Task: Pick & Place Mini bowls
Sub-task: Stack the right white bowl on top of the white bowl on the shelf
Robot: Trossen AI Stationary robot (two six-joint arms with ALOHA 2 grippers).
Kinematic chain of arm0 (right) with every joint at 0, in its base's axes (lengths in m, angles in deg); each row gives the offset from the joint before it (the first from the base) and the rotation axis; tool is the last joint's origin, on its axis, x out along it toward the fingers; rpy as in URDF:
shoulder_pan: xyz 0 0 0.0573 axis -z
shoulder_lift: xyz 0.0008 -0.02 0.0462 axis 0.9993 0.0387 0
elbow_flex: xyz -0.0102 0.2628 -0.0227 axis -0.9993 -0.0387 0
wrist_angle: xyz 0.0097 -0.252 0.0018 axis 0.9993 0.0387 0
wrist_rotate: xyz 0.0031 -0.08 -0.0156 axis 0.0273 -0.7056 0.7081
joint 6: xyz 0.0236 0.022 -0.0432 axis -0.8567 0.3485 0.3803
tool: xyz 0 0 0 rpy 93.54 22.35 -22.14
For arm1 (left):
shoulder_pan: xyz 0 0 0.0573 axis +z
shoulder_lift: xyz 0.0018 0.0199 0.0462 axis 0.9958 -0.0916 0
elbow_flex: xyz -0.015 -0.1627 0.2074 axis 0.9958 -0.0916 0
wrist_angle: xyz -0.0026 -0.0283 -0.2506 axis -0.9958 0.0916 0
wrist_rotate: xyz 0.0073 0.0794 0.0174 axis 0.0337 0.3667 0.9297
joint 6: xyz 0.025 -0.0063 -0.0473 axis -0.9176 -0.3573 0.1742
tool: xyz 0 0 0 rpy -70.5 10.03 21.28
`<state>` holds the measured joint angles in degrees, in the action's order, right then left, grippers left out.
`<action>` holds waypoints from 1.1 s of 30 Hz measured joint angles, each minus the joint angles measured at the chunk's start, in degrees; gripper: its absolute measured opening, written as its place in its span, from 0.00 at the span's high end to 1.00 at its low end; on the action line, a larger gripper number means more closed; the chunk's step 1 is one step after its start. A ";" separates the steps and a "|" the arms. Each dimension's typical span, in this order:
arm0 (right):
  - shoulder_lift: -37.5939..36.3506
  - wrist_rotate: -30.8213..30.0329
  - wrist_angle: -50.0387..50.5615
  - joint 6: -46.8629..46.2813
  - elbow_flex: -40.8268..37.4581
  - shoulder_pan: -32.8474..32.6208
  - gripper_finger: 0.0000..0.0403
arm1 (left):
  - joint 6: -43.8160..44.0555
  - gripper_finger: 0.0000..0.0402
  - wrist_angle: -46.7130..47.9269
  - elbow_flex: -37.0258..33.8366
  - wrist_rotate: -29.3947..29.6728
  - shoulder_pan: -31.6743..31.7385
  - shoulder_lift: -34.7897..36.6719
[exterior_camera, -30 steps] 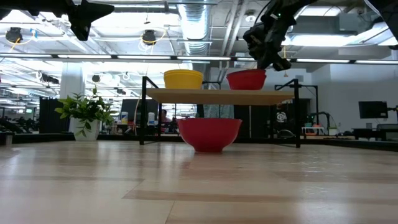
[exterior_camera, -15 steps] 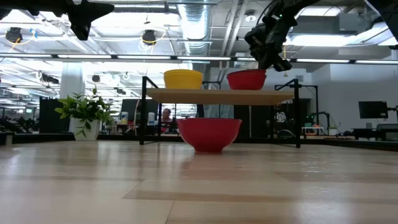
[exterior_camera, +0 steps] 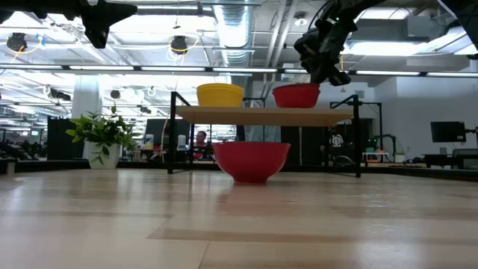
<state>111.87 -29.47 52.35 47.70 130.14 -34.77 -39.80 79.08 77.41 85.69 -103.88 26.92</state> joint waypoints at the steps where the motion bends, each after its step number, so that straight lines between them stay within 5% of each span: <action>1: 0.03 0.00 0.00 0.00 0.00 -0.09 1.00 | -0.01 0.54 0.00 -0.01 0.00 -0.02 0.00; 33: 0.20 1.81 0.07 -0.20 -0.02 0.24 1.00 | 0.01 0.54 -0.83 -0.01 0.00 -0.01 -0.01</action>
<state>112.06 -27.65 52.43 47.50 130.11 -34.53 -39.78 78.25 77.40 85.69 -103.89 26.91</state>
